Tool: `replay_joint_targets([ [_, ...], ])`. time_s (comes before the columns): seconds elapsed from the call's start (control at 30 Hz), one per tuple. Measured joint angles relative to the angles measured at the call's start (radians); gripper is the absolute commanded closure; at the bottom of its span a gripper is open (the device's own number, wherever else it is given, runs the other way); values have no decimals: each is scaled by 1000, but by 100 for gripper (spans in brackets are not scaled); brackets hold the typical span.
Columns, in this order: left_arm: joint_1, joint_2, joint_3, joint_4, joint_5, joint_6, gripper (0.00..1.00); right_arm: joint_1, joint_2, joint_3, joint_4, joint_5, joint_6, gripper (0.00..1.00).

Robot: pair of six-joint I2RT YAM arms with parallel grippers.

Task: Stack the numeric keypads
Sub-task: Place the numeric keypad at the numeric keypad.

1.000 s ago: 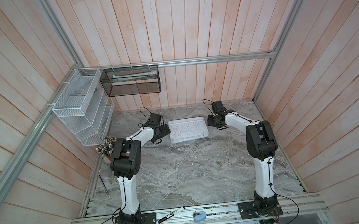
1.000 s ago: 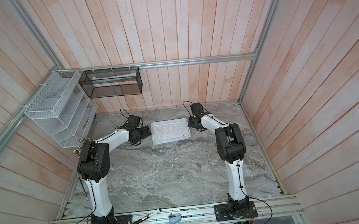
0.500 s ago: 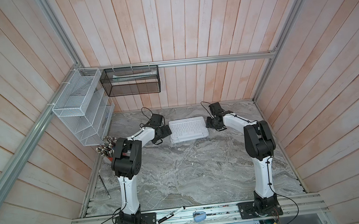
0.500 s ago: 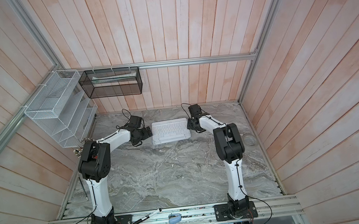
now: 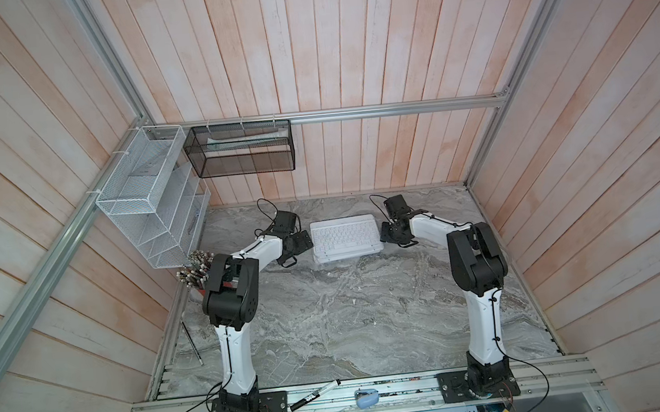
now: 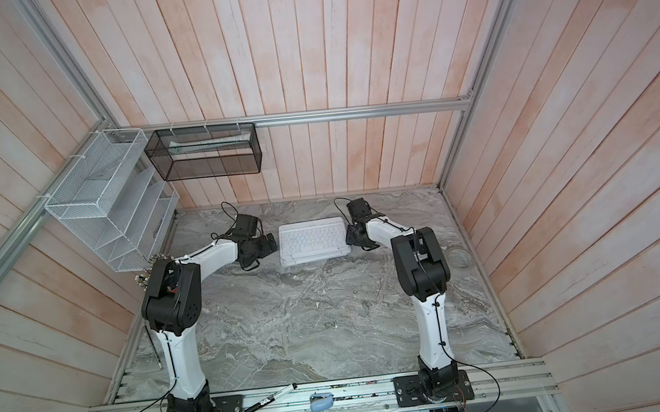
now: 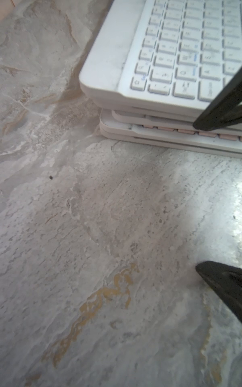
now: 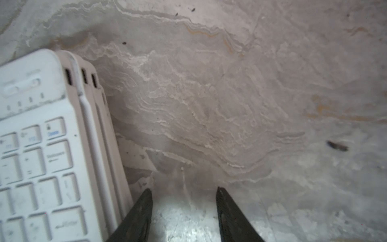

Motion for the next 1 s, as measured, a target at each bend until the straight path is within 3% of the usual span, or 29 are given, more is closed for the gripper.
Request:
replay_joint_targets([
  [0.8,5,-53,-102,94,17,11,2,9,-23,-24,8,-21,3,49],
  [1.0,21,-146,-196,68,-51,11,0,-12,-179,-105,-6,-13,-16,46],
])
